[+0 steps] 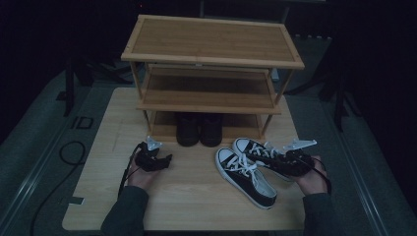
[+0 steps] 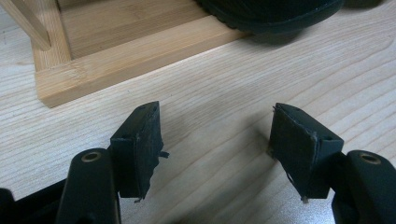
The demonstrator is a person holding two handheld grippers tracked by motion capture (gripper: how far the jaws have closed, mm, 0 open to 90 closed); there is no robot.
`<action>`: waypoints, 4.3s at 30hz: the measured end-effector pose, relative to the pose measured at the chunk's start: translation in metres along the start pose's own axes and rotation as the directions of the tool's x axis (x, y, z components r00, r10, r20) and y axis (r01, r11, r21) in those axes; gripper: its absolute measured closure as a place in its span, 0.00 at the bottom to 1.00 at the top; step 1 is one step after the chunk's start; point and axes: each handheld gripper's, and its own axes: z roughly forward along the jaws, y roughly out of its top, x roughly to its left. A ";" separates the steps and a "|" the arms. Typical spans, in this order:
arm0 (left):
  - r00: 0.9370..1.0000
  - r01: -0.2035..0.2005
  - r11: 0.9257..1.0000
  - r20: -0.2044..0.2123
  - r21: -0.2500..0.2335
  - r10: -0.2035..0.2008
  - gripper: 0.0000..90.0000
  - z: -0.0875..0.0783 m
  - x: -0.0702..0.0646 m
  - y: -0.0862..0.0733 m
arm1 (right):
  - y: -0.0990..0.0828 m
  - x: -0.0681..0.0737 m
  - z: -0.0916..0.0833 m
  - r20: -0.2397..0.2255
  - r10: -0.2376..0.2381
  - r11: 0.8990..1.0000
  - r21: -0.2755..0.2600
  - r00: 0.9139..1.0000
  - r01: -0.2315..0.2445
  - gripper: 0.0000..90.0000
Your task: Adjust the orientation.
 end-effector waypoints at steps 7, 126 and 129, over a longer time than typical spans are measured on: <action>1.000 0.000 1.000 0.000 0.000 0.000 0.39 0.000 0.000 0.000 | 0.001 -0.001 0.009 -0.018 -0.006 0.999 0.033 1.000 0.007 0.70; 1.000 0.001 1.000 -0.001 0.000 -0.001 0.39 0.000 0.000 0.000 | 0.006 0.035 -0.003 -0.206 -0.083 0.996 0.027 0.975 0.090 0.45; 1.000 0.001 1.000 -0.001 0.000 -0.001 0.39 0.000 0.000 0.000 | 0.005 0.037 0.001 -0.190 -0.086 0.994 0.044 0.978 0.096 0.45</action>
